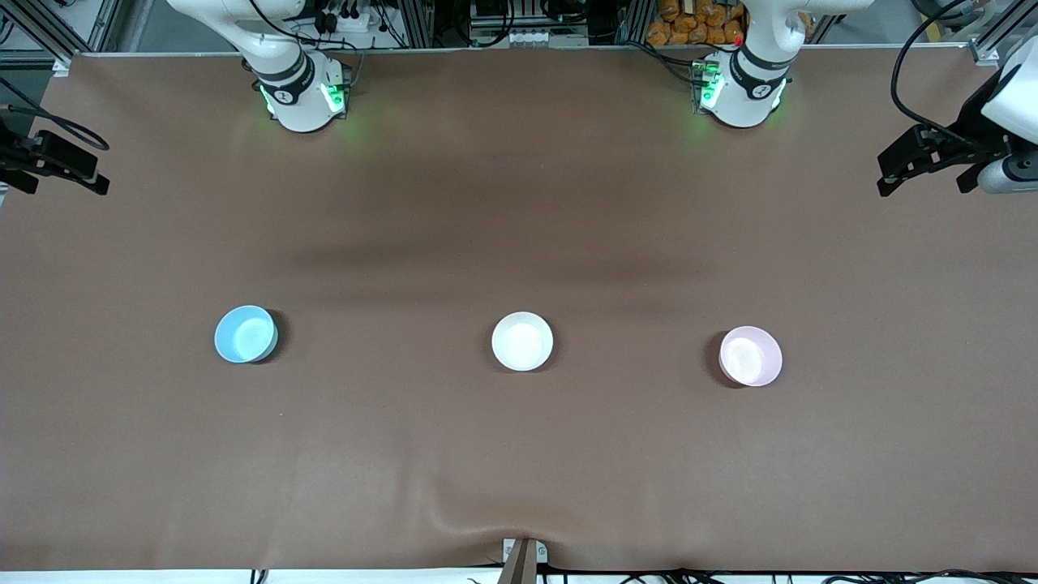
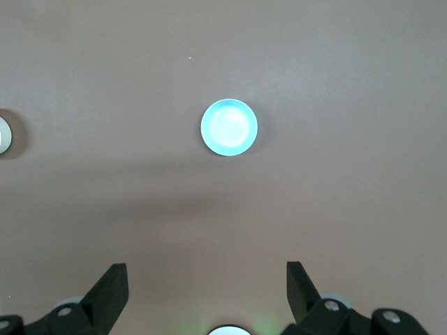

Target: Stack pink and blue bowls on white bowl

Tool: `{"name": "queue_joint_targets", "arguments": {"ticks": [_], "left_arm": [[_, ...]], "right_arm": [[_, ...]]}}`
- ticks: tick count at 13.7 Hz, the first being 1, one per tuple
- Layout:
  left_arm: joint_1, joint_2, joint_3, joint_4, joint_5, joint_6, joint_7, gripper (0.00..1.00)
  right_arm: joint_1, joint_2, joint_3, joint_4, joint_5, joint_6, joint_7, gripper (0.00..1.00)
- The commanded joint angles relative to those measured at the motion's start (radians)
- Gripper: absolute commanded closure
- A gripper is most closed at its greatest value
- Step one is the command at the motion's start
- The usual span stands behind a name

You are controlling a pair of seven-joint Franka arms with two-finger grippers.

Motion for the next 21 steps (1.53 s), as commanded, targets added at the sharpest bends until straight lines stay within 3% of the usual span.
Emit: {"name": "queue_joint_targets", "arguments": {"ticks": [1, 21], "left_arm": [[0.006, 0.010, 0.005, 0.017, -0.019, -0.008, 0.016, 0.00], [0.000, 0.017, 0.006, 0.015, -0.014, -0.010, 0.013, 0.00]], "right_arm": [[-0.005, 0.004, 0.000, 0.011, 0.018, -0.005, 0.013, 0.00], [-0.005, 0.056, 0.000, 0.030, 0.004, -0.053, 0.013, 0.00]]}}
